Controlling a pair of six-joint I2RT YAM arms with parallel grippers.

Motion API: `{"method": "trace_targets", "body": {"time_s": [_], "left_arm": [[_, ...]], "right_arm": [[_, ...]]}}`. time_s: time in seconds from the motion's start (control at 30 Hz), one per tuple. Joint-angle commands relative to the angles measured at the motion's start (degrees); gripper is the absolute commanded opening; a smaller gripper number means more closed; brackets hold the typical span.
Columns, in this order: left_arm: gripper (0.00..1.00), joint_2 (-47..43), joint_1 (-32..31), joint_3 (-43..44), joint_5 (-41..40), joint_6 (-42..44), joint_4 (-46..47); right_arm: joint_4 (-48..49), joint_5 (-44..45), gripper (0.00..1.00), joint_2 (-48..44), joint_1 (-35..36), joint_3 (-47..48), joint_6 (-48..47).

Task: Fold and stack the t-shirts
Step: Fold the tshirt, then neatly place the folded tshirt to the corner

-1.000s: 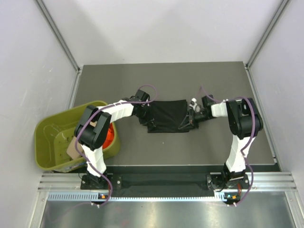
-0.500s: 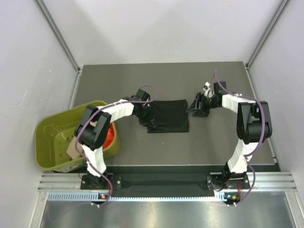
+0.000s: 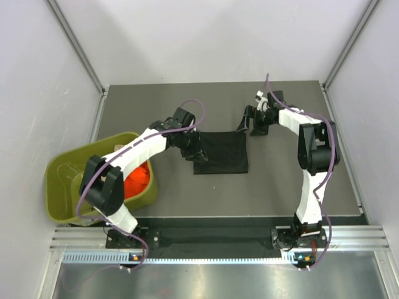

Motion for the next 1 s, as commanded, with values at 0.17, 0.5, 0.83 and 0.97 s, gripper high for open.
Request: {"method": "trace_targets", "body": {"time_s": [0.17,0.5,0.83,0.97], "left_arm": [[0.34,-7.22,0.19,6.78,-1.83,0.93,-7.72],[0.34,-8.10,2.38,11.09,-0.34,2.60,-10.53],[0.34,-6.70,5.20,11.09,0.37,6.91,-15.45],[0.34,-5.12,5.99,9.34,1.42,8.83,-15.55]], "right_arm": [[-0.53,3.42,0.67,1.46,4.07,-0.58,-2.01],[0.88,7.35,0.12,3.21,4.87,-1.75,-0.78],[-15.02,30.31,0.00,6.27,1.36,18.87,-17.89],[-19.42,34.51,0.00,11.11,-3.30,29.79,-23.01]]}}
